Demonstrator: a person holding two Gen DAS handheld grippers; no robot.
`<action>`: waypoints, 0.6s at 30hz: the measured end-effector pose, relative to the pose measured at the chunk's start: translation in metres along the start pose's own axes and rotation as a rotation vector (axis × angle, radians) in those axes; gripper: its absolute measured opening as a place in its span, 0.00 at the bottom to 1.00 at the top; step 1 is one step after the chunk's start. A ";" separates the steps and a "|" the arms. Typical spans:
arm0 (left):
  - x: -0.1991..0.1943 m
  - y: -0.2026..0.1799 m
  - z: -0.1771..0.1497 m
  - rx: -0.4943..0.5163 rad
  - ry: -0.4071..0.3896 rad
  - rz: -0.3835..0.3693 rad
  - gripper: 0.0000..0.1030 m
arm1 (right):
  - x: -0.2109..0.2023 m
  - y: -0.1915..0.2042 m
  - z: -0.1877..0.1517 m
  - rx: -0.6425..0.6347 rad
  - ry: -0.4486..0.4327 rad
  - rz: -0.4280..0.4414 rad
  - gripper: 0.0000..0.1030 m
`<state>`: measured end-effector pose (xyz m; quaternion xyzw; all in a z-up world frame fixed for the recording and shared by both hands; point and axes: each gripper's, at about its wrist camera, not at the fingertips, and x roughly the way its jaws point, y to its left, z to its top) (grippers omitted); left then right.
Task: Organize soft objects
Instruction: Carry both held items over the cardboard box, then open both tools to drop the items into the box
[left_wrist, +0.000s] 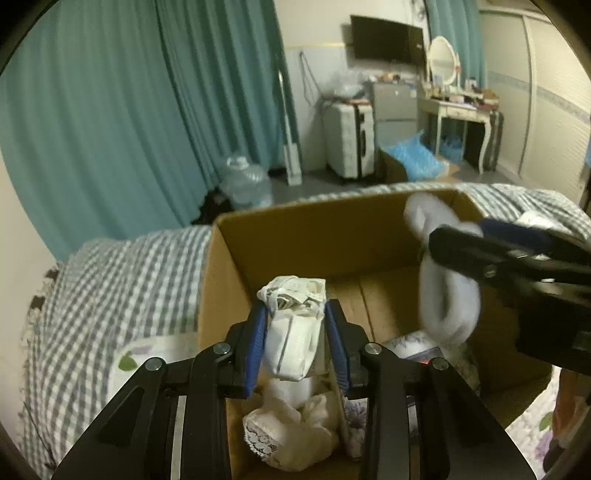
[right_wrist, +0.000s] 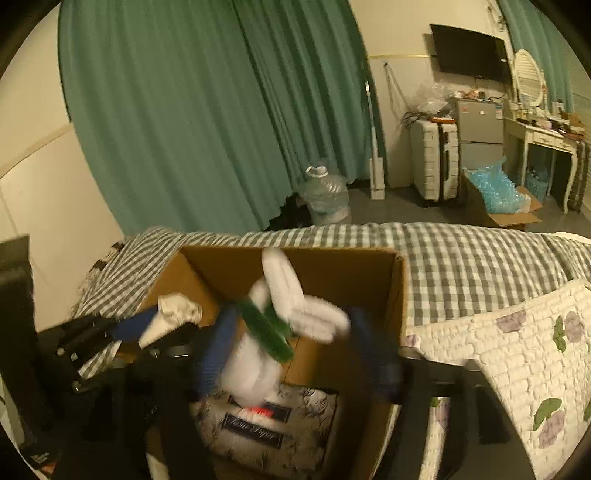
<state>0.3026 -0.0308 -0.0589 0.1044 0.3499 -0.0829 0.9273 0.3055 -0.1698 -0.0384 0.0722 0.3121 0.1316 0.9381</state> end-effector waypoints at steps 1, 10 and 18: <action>-0.001 -0.001 0.001 -0.004 0.011 -0.011 0.45 | -0.003 0.000 0.000 0.000 -0.006 -0.002 0.79; -0.091 0.001 0.013 -0.033 -0.103 -0.026 0.50 | -0.098 0.028 0.013 -0.111 -0.100 -0.116 0.87; -0.234 0.015 0.008 -0.065 -0.336 -0.050 0.75 | -0.229 0.075 0.005 -0.195 -0.213 -0.214 0.98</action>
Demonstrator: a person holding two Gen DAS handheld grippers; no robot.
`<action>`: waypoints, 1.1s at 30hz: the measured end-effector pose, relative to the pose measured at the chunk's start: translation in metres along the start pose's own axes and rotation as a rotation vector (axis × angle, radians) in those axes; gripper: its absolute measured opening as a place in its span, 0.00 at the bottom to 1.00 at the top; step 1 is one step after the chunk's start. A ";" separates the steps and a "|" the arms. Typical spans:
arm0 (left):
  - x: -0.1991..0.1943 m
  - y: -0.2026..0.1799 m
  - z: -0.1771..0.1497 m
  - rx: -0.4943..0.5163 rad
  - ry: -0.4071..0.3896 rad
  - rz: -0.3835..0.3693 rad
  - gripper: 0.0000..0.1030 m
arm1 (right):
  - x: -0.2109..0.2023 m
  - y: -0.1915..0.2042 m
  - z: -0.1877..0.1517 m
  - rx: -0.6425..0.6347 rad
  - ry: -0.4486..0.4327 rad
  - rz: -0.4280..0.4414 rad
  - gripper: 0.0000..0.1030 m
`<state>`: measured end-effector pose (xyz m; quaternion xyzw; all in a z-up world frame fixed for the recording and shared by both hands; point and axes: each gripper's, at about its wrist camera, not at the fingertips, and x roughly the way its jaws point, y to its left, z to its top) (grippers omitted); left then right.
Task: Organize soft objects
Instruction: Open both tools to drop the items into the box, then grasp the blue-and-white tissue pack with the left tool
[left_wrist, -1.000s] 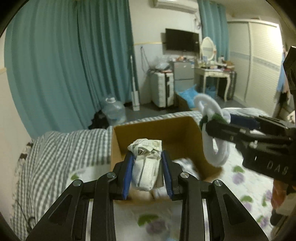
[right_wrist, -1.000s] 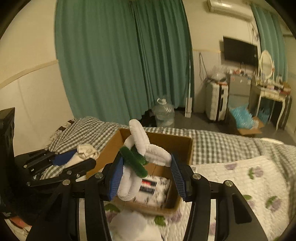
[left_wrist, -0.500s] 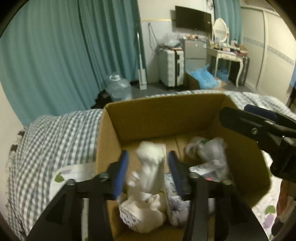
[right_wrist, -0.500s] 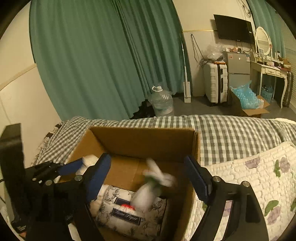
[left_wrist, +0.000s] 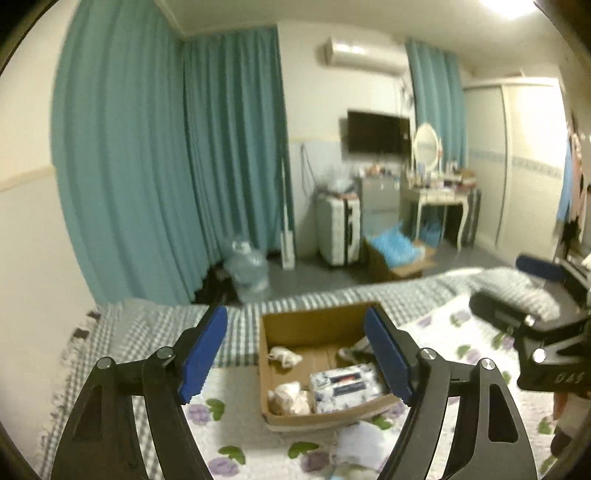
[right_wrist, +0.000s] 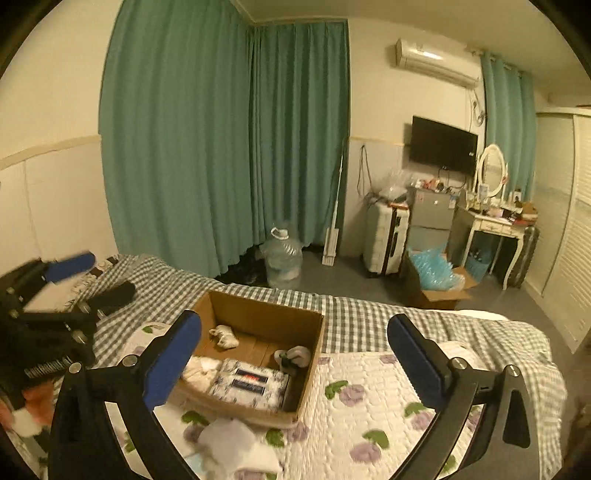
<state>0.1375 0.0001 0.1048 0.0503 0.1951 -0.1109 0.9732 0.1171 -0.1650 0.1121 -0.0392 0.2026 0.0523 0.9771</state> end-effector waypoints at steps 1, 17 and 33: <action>-0.013 0.001 0.003 -0.003 -0.012 -0.006 0.75 | -0.016 0.003 -0.001 -0.002 0.005 0.001 0.99; -0.053 -0.003 -0.100 0.054 0.050 0.064 0.75 | -0.049 0.026 -0.120 0.014 0.098 0.025 0.99; 0.072 -0.052 -0.243 0.087 0.421 -0.145 0.75 | 0.051 -0.010 -0.223 0.138 0.294 0.042 0.99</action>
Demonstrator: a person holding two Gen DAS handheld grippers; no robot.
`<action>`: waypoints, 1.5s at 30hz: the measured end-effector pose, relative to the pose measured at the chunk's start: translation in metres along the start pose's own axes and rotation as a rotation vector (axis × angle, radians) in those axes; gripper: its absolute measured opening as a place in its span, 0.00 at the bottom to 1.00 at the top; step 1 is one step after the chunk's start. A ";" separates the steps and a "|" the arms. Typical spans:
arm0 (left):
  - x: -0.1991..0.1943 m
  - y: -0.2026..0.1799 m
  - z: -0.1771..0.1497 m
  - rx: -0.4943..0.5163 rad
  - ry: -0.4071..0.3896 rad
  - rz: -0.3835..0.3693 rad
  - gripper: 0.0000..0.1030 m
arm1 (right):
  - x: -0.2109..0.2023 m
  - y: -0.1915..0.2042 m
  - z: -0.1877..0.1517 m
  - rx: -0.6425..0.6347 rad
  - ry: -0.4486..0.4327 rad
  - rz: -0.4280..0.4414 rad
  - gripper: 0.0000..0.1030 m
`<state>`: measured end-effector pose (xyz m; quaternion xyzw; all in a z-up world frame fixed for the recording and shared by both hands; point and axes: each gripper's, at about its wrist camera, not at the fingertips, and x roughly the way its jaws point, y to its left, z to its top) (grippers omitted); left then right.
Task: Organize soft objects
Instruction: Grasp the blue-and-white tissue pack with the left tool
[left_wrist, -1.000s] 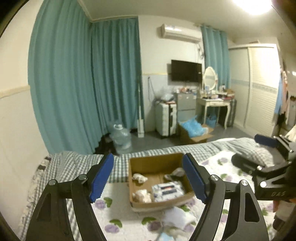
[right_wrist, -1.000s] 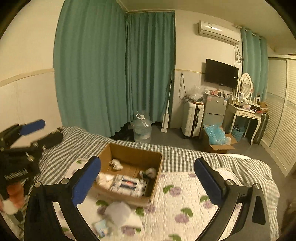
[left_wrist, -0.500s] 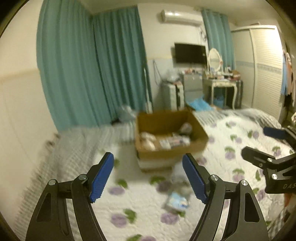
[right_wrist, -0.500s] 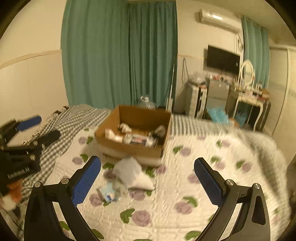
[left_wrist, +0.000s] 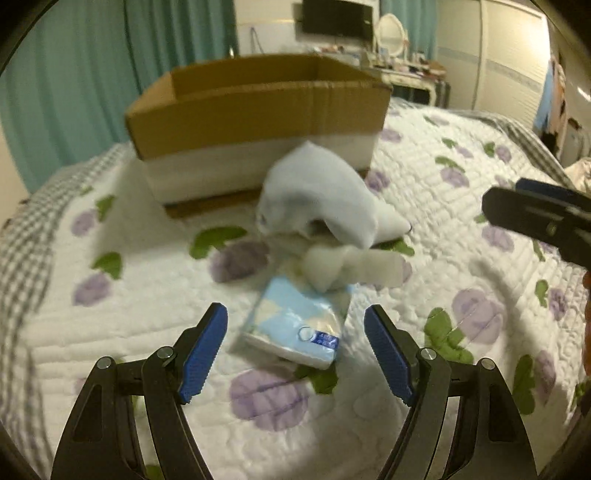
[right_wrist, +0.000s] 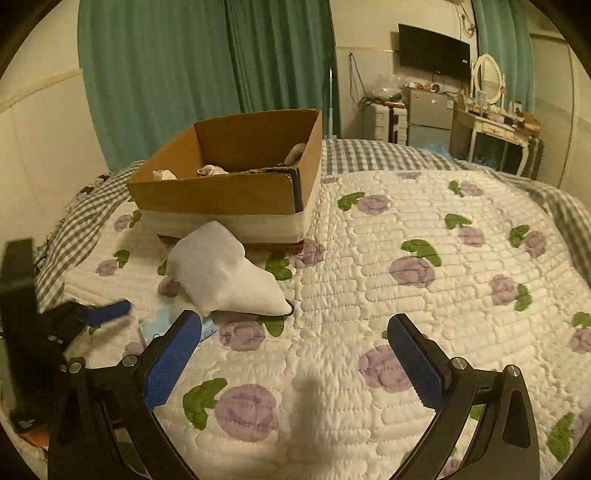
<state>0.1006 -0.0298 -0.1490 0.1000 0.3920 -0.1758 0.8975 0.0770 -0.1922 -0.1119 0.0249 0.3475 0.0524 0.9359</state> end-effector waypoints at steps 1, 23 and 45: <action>0.004 0.001 0.000 -0.001 0.009 -0.006 0.75 | 0.002 -0.001 0.001 0.004 0.001 0.001 0.99; -0.036 0.017 -0.014 0.005 -0.036 -0.063 0.47 | 0.006 0.022 -0.008 -0.011 0.011 -0.062 0.98; -0.059 0.107 -0.013 -0.214 -0.146 0.021 0.46 | 0.072 0.128 -0.023 -0.098 0.170 0.043 0.78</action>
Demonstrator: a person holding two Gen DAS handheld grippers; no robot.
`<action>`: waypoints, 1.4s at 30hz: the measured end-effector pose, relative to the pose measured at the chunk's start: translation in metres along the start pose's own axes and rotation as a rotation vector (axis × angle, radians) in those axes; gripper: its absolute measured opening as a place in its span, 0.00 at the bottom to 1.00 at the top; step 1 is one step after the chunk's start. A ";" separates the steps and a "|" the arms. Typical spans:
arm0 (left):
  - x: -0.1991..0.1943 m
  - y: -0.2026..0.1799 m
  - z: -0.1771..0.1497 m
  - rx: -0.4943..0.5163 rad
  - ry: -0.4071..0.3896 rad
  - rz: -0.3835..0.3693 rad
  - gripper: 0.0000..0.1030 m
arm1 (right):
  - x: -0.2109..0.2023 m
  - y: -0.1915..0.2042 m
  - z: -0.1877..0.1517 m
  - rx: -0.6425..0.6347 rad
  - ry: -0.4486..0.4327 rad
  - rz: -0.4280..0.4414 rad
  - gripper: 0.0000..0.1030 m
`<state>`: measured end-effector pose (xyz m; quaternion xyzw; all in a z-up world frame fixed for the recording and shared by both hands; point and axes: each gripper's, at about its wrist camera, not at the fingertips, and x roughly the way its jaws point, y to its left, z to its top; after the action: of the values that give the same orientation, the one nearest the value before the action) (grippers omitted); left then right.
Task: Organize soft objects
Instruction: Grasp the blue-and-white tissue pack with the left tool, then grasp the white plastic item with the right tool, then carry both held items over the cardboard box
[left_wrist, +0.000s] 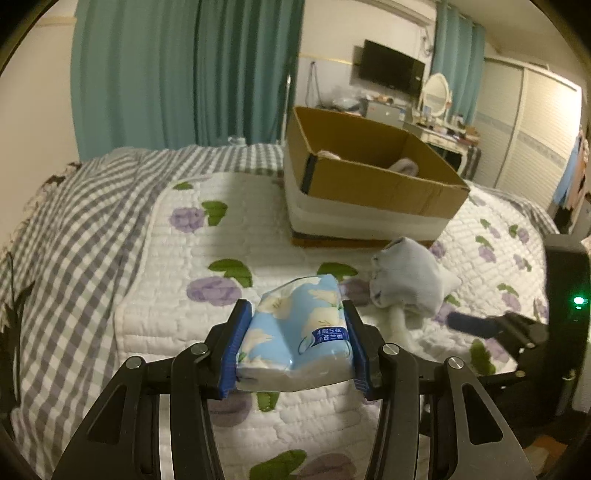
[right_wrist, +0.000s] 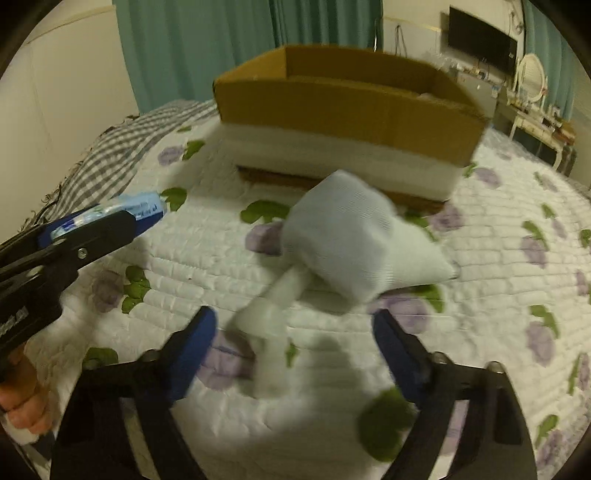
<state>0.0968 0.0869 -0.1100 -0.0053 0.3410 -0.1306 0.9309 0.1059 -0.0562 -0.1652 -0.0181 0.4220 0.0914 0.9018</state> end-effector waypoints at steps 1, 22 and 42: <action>0.001 0.001 -0.001 0.001 0.003 0.002 0.46 | 0.006 0.002 0.001 0.003 0.011 0.007 0.77; -0.005 -0.007 -0.004 0.038 -0.004 0.035 0.46 | -0.018 0.014 0.001 -0.051 -0.038 0.048 0.28; -0.049 -0.050 0.045 0.104 -0.075 0.058 0.46 | -0.112 -0.026 0.064 -0.034 -0.269 0.068 0.28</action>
<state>0.0777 0.0476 -0.0396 0.0478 0.2985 -0.1209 0.9455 0.0893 -0.0911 -0.0398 -0.0067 0.2958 0.1305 0.9463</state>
